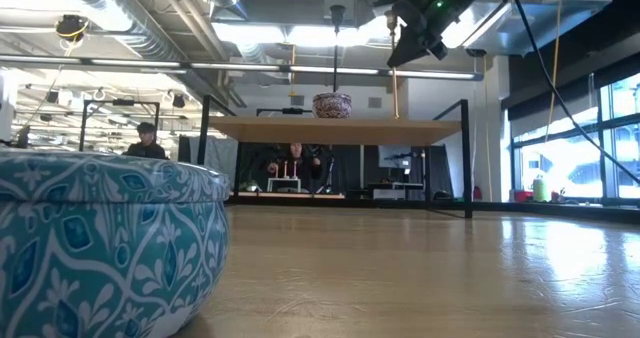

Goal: Pick & Place candle stick holders
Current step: Put the gold candle holder on the shelf, then put the blue candle on the shelf

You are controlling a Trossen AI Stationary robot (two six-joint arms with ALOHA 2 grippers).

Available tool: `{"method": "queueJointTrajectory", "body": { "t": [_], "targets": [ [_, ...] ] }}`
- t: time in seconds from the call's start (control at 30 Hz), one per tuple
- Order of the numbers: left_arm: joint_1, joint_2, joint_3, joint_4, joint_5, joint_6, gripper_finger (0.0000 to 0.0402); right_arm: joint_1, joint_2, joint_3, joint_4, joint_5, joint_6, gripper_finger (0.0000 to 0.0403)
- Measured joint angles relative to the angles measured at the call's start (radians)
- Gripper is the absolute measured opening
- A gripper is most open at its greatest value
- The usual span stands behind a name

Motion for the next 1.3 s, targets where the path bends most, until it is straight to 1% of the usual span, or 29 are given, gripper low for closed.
{"method": "queueJointTrajectory", "body": {
  "t": [0.27, 0.8, 0.93, 1.1, 1.17, 1.3],
  "targets": [
    [0.000, 0.000, 0.000, -0.002, 0.000, 0.000, 0.0002, 0.000, 0.000, 0.000, -0.001, 0.000, -0.003, 0.0045],
    [0.000, 0.000, 0.000, -0.004, 0.007, 0.001, 0.0001, 0.000, 0.000, 0.000, -0.046, -0.012, -0.003, 0.0055],
    [0.000, 0.000, 0.000, -0.004, 0.007, 0.000, 0.0002, 0.000, 0.000, 0.000, -0.046, -0.026, 0.001, 0.0083],
    [0.000, 0.000, 0.000, -0.003, 0.007, 0.000, 0.0002, 0.000, -0.003, 0.001, -0.058, -0.026, 0.012, 0.0141],
    [0.000, 0.000, 0.000, -0.003, 0.007, 0.000, 0.0003, 0.000, -0.010, 0.001, -0.076, -0.009, 0.012, 0.0163],
    [0.000, 0.000, 0.000, -0.003, 0.008, 0.000, 0.0001, 0.000, -0.034, 0.001, -0.098, 0.000, 0.013, 0.0197]
  ]
}}
